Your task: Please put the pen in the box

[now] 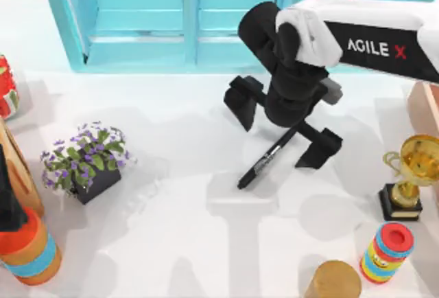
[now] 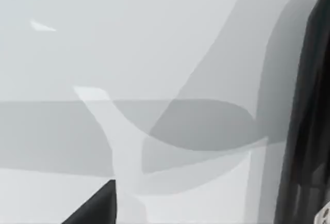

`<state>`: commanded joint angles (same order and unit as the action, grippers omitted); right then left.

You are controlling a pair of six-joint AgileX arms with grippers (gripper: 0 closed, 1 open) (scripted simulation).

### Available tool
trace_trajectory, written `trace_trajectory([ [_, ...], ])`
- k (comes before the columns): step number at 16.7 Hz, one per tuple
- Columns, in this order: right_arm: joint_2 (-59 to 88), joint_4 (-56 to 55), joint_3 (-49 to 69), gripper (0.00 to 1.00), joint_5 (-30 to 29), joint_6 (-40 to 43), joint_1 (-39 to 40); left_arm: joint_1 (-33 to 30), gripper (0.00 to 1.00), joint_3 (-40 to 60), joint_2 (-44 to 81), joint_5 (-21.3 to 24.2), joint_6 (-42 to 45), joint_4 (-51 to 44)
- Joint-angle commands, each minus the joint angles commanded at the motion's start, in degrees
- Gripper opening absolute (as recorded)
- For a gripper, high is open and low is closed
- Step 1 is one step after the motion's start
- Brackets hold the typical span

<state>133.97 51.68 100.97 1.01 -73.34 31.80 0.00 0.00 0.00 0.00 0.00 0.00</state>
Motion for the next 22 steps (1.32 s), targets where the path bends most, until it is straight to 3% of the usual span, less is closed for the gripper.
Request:
trace_trajectory([
  [6, 1.8, -3.3, -2.0, 1.00, 0.0, -0.2, 0.2, 0.0, 1.00, 0.0, 0.0, 0.0, 0.0, 0.0],
  [19, 1.8, -3.3, -2.0, 0.02, 0.0, -0.2, 0.2, 0.0, 1.00, 0.0, 0.0, 0.0, 0.0, 0.0],
  [22, 1.8, -3.3, -2.0, 0.00, 0.0, -0.2, 0.2, 0.0, 1.00, 0.0, 0.0, 0.0, 0.0, 0.0],
])
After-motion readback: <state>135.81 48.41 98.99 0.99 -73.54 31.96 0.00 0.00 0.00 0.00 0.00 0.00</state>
